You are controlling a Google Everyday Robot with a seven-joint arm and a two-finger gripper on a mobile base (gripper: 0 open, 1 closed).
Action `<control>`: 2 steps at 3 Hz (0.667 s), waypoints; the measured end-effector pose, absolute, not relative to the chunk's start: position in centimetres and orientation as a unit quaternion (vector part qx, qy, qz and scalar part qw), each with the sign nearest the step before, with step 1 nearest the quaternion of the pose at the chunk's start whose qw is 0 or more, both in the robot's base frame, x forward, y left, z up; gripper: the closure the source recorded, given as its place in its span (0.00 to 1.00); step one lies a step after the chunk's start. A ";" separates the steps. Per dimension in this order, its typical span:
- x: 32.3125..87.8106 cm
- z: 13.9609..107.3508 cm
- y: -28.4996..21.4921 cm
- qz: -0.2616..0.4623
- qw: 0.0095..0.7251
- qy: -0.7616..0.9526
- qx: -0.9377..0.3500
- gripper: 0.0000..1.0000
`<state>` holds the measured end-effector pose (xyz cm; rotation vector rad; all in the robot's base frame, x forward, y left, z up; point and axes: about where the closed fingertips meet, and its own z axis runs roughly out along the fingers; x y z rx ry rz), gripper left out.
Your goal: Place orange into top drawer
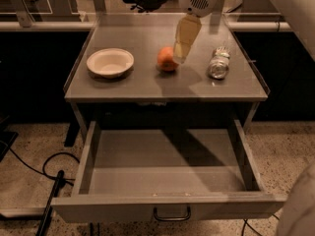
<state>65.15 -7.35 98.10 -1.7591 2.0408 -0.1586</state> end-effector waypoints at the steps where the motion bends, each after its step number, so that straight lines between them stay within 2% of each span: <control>1: 65.3 98.2 -7.2 -0.057 0.221 0.737 -0.636 0.00; 2: 66.3 96.7 -6.9 -0.035 0.224 0.738 -0.635 0.00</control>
Offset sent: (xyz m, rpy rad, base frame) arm 0.0251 0.0051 -0.0310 0.0932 0.0627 0.0161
